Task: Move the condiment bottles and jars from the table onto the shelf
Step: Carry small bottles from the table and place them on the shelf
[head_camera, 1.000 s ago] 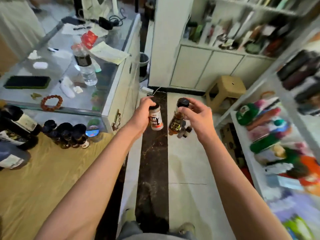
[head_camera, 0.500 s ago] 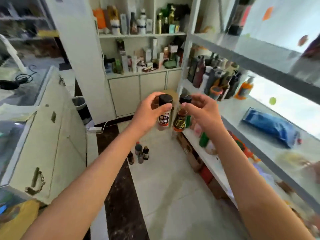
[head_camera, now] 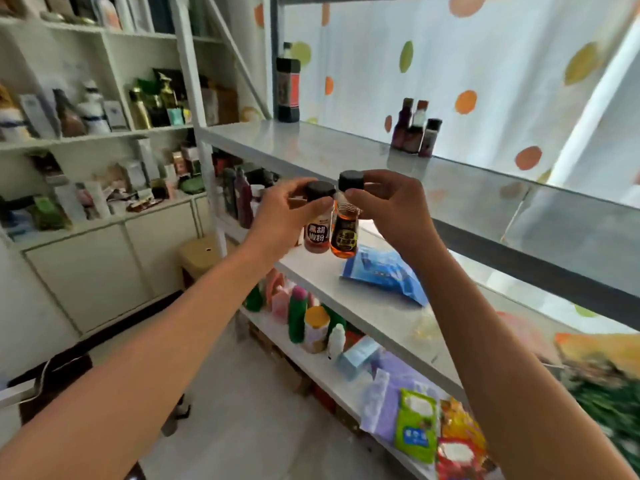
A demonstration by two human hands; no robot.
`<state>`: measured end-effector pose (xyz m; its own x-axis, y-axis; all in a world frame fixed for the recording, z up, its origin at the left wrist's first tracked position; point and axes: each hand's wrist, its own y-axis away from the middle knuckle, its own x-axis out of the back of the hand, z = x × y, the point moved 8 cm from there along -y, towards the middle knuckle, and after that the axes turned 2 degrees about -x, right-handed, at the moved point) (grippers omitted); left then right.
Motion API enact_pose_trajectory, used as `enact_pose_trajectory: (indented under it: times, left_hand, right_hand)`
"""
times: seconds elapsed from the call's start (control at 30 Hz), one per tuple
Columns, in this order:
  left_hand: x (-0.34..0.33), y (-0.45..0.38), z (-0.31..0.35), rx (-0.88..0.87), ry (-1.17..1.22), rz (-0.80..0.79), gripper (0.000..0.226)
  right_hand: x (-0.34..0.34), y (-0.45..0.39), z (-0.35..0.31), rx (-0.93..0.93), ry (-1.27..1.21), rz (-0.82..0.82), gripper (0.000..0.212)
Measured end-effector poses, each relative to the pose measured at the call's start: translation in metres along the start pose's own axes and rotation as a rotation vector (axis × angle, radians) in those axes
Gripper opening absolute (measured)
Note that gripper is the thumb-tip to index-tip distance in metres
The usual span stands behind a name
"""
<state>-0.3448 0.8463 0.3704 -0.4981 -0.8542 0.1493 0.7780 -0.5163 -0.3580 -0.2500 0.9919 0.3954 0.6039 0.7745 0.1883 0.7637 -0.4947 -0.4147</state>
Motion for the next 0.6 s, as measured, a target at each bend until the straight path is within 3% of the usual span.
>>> enact_pose_trajectory:
  times: [0.23,0.43,0.6]
  left_hand:
    - [-0.056,-0.097,0.005,-0.110,0.028,-0.055,0.040]
    - [-0.092,-0.189,-0.007,-0.153,0.071,-0.141,0.027]
    - [-0.121,-0.268,-0.031,-0.175,0.059,-0.201,0.035]
  right_hand:
    - [0.055,-0.067,0.009,0.026,0.116,0.152,0.022]
    - [0.081,-0.137,0.027,0.002,0.192,0.247,0.022]
    - [0.090,-0.198,0.054,-0.046,0.276,0.305,0.017]
